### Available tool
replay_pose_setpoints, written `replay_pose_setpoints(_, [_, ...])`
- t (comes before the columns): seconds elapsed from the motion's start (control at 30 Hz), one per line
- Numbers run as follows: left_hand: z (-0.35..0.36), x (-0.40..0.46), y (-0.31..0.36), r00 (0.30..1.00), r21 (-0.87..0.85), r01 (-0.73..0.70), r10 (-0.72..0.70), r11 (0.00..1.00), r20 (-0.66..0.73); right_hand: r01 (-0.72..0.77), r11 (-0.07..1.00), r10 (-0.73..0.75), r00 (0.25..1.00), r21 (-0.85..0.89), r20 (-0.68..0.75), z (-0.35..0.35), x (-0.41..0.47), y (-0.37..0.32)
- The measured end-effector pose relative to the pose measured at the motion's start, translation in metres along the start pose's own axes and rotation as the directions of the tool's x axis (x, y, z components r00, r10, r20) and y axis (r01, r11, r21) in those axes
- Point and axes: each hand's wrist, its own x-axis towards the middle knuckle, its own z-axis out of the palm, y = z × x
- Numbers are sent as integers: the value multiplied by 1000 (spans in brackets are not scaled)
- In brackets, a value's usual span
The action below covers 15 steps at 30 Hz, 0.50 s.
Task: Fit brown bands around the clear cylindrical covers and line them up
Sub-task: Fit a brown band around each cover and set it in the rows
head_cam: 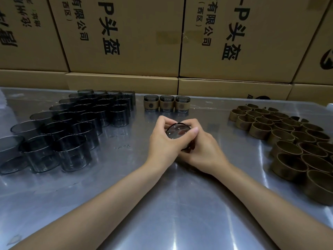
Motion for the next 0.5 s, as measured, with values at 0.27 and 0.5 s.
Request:
replay_pose_setpoints(0.27, [-1,-1,7,982,-175,164,-178,971,-64,28,999,-28,1000,-26,4,0,0,0])
replay_pose_setpoints(0.5, [-11,9,9,936,-363,351,-312,863,164,-39,993,42,999,114,-20,-2,4,9])
